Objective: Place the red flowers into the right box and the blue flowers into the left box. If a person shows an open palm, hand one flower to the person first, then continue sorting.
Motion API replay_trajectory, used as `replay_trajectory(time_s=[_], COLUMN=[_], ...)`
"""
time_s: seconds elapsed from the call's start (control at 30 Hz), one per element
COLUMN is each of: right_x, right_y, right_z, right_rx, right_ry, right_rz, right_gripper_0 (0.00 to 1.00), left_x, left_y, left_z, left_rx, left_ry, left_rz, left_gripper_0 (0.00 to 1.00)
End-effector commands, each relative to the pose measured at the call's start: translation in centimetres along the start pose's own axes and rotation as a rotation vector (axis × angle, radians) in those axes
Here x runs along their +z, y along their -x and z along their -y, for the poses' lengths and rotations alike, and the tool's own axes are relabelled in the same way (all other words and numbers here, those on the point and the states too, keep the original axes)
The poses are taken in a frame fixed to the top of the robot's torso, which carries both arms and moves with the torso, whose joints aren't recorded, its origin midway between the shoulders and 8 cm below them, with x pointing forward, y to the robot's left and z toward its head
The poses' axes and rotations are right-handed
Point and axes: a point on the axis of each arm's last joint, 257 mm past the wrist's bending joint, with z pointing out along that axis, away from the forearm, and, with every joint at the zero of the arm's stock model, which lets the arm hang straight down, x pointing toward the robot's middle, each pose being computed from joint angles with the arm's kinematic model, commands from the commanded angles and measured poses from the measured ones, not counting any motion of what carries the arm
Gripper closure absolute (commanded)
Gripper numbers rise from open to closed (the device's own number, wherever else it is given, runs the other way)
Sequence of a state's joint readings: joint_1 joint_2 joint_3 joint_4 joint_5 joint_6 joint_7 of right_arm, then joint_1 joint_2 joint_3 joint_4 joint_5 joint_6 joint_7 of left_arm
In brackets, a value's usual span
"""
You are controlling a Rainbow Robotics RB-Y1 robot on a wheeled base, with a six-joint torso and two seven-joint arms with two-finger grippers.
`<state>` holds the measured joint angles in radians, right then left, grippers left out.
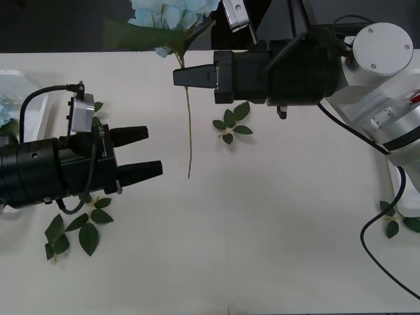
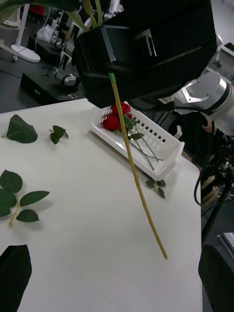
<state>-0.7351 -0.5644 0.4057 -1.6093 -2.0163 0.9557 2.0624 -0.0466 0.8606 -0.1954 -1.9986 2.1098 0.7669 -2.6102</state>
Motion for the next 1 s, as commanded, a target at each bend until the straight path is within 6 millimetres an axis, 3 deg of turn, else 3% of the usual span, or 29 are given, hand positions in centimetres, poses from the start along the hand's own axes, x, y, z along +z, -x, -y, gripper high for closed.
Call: replay_trajectory(time_s=[0.03, 0.37, 0.67, 0.73, 0.77, 0.8, 0.83, 1.0], right_x=[0.3, 0.3, 0.3, 0.2, 0.2, 0.3, 0.3, 0.2], right_y=[0.3, 0.2, 0.2, 0.2, 0.2, 0.2, 0.2, 0.3], right_z=[-2.3, -2.3, -2.3, -2.2, -2.2, -2.3, -2.3, -2.2], right_rx=[-0.055, -0.056, -0.061, -0.061, -0.063, -0.062, -0.062, -0.063], right_ry=[0.044, 0.044, 0.044, 0.042, 0.042, 0.044, 0.044, 0.042], right_rz=[0.019, 0.019, 0.019, 0.019, 0.019, 0.020, 0.020, 0.020], right_gripper_0=[1.00, 1.00, 1.00, 1.00, 1.00, 1.00, 1.00, 1.00], left_x=[3.1, 6.0, 7.3, 7.3, 7.3, 7.3, 7.4, 7.4], left_y=[1.6, 0.0, 0.2, 0.4, 0.4, 0.4, 0.4, 0.4], left_z=[0.5, 1.5, 2.7, 2.7, 2.7, 2.7, 2.8, 2.8], left_rx=[0.007, -0.078, -0.146, -0.151, -0.155, -0.158, -0.163, -0.175], left_ry=[-0.047, -0.101, -0.135, -0.136, -0.137, -0.136, -0.139, -0.140], left_rz=[0.050, 0.048, 0.068, 0.071, 0.072, 0.073, 0.072, 0.072], left_gripper_0=[0.00, 0.00, 0.00, 0.38, 0.74, 0.94, 1.00, 1.00])
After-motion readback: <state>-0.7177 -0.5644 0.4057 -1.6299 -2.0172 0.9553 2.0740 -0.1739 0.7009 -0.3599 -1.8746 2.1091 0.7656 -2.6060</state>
